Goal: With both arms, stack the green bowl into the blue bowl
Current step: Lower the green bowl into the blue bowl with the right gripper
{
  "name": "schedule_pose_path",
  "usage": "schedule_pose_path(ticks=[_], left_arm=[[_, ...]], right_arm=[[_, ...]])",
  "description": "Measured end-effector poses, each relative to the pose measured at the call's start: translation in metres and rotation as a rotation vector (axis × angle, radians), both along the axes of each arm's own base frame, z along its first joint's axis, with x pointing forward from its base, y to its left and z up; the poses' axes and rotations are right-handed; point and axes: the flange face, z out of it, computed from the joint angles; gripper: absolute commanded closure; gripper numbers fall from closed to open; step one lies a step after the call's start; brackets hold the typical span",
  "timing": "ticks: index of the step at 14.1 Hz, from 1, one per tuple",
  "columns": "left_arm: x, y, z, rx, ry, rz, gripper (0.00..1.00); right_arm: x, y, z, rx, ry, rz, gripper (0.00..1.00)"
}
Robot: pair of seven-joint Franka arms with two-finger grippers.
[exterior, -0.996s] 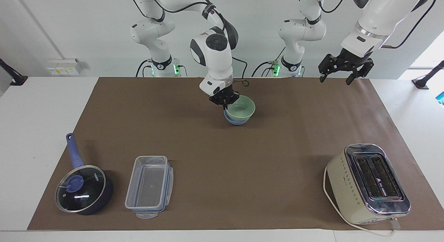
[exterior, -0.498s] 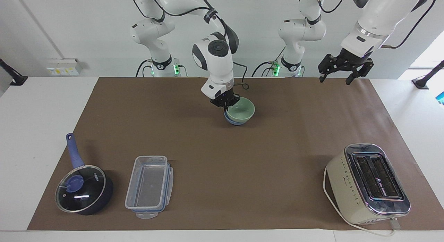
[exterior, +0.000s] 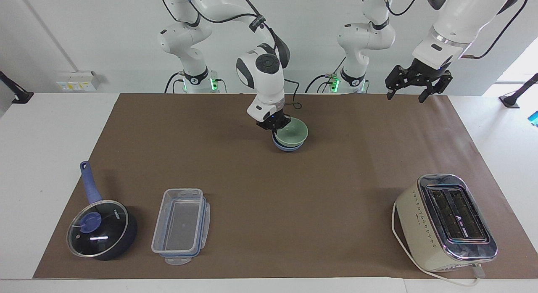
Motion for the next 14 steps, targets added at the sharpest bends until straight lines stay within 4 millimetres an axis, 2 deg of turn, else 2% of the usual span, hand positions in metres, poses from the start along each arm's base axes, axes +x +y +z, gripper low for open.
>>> schedule_pose_path(ticks=[4, 9, 10, 12, 13, 14], left_arm=[[0.000, 0.000, 0.000, 0.000, -0.001, 0.000, 0.00], [0.000, -0.001, 0.000, 0.000, -0.001, -0.002, 0.00], [0.000, -0.001, 0.000, 0.000, -0.001, -0.002, 0.00], [0.000, -0.001, 0.000, 0.000, -0.001, -0.003, 0.00], [0.000, -0.002, 0.000, 0.000, -0.001, -0.003, 0.00], [0.000, -0.002, 0.000, 0.000, -0.001, -0.003, 0.00]], right_arm=[[0.000, -0.002, -0.003, -0.002, 0.002, -0.002, 1.00], [-0.016, 0.011, -0.008, -0.010, 0.014, 0.026, 1.00], [-0.017, 0.010, -0.009, -0.011, 0.016, 0.026, 0.87], [-0.017, 0.007, -0.011, -0.014, 0.020, 0.022, 0.42], [-0.016, 0.005, -0.012, -0.015, 0.021, 0.020, 0.13], [-0.015, 0.004, -0.012, -0.015, 0.021, 0.017, 0.00]])
